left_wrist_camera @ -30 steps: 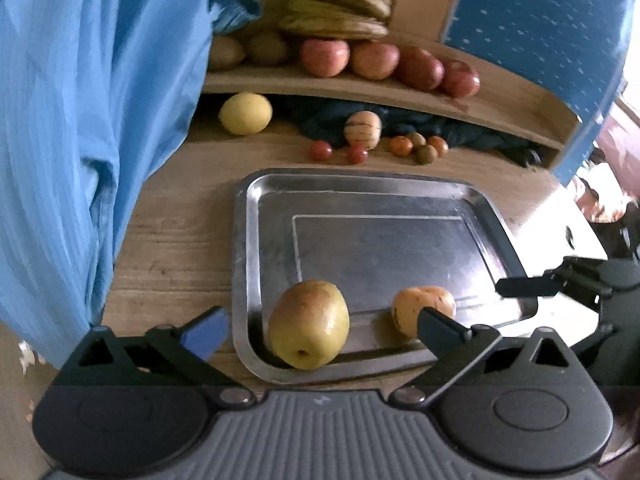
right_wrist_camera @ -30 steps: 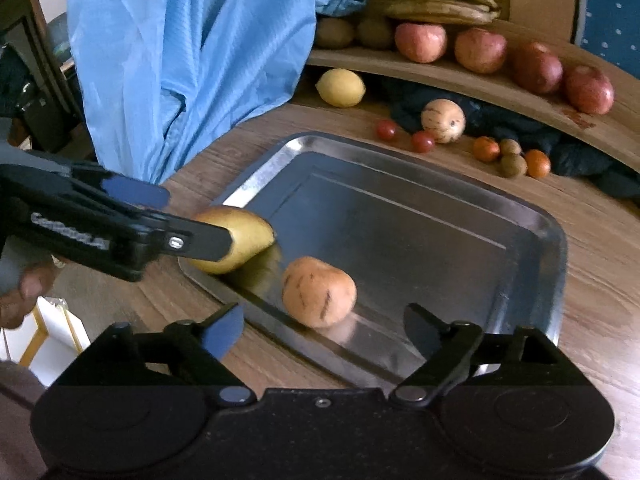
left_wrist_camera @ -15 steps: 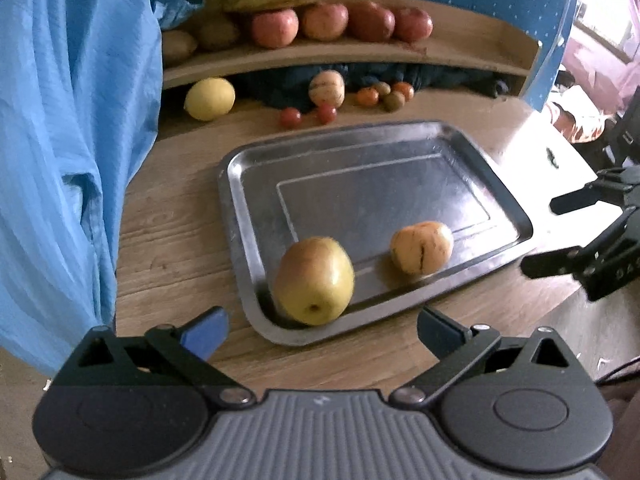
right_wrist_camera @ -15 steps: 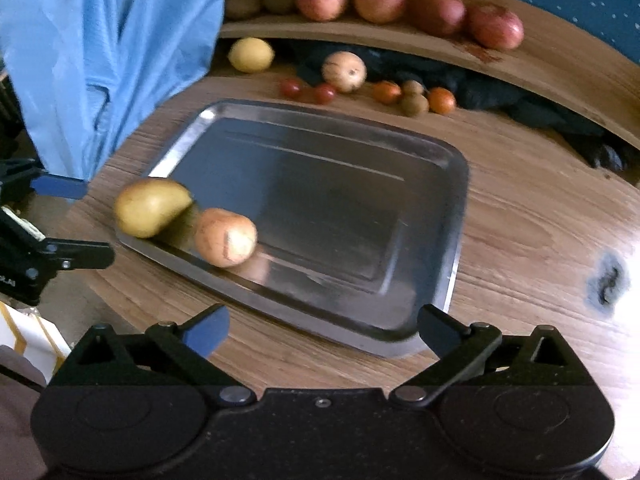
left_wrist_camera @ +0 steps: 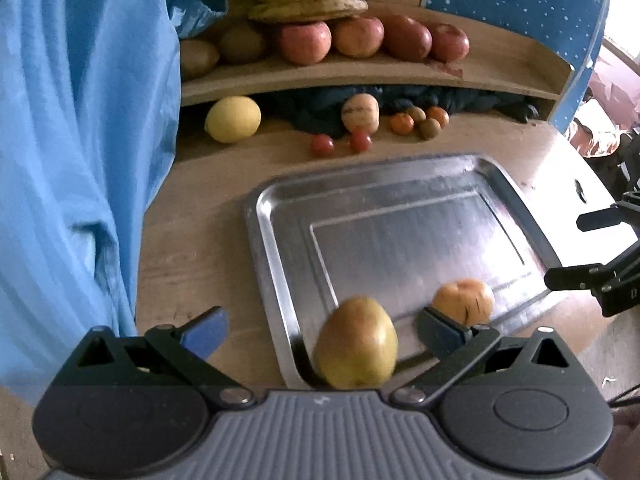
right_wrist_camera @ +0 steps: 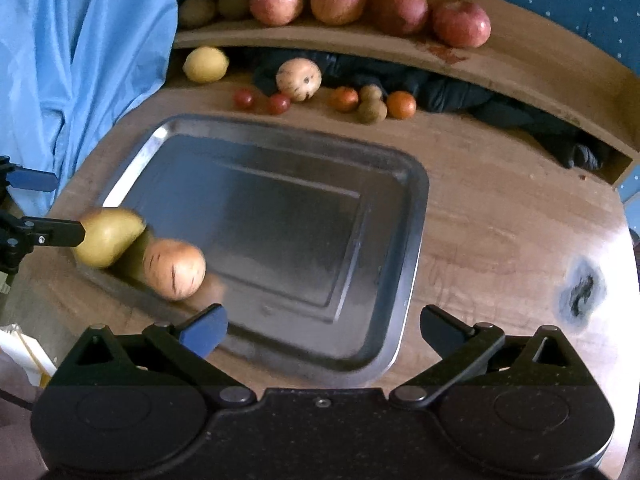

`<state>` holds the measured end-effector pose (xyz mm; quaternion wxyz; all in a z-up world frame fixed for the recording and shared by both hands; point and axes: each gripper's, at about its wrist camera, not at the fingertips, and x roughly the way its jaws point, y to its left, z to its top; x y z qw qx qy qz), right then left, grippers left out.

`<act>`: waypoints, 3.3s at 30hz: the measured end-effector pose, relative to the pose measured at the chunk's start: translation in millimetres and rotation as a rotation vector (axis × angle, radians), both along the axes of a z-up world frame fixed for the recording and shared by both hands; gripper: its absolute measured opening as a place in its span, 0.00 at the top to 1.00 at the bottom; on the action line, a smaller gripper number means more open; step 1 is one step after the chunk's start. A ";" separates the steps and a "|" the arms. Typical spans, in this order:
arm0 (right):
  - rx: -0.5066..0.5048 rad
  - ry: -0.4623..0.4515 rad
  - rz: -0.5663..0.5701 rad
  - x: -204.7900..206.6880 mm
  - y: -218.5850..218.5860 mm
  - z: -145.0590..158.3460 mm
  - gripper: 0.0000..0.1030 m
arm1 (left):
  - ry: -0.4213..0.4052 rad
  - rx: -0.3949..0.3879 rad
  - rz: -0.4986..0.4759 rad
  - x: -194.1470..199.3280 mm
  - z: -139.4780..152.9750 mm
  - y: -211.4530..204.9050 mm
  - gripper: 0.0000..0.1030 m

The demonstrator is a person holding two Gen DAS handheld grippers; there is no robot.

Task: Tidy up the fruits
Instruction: 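Lift both open tools away from the fruit on the tray, then grasp a cherry tomato with the right tool while the left tool grasps another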

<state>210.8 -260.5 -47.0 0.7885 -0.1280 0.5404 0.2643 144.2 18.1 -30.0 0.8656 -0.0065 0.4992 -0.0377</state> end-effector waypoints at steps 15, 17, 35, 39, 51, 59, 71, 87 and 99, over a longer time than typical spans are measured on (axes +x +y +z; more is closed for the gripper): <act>0.011 -0.061 -0.020 45.9 36.8 0.6 0.01 | -0.047 0.062 0.072 73.7 -0.9 9.0 0.00; 0.016 -0.070 -0.021 51.8 42.5 0.4 0.01 | -0.041 0.071 0.097 86.2 -4.3 10.8 0.00; 0.046 -0.197 0.052 104.9 107.8 -17.6 0.03 | 0.040 0.023 0.122 174.9 -34.6 16.2 0.00; 0.043 -0.189 0.040 114.0 117.5 -27.1 0.07 | 0.067 0.017 0.119 185.5 -44.9 17.4 0.01; 0.070 -0.175 0.078 128.6 136.0 -50.4 0.33 | 0.076 -0.054 0.064 202.4 -58.8 9.9 0.10; 0.103 -0.182 0.096 130.3 142.0 -59.9 0.51 | 0.081 -0.110 0.060 208.5 -64.3 9.0 0.28; 0.105 -0.108 0.118 141.5 157.0 -64.7 0.65 | 0.092 -0.187 0.026 213.1 -69.5 4.6 0.57; 0.161 -0.090 0.087 139.5 149.3 -62.5 0.74 | 0.088 -0.207 0.018 208.6 -69.7 2.6 0.75; 0.189 -0.133 0.071 116.9 129.8 -30.3 0.74 | 0.044 -0.213 0.006 181.0 -48.8 1.5 0.75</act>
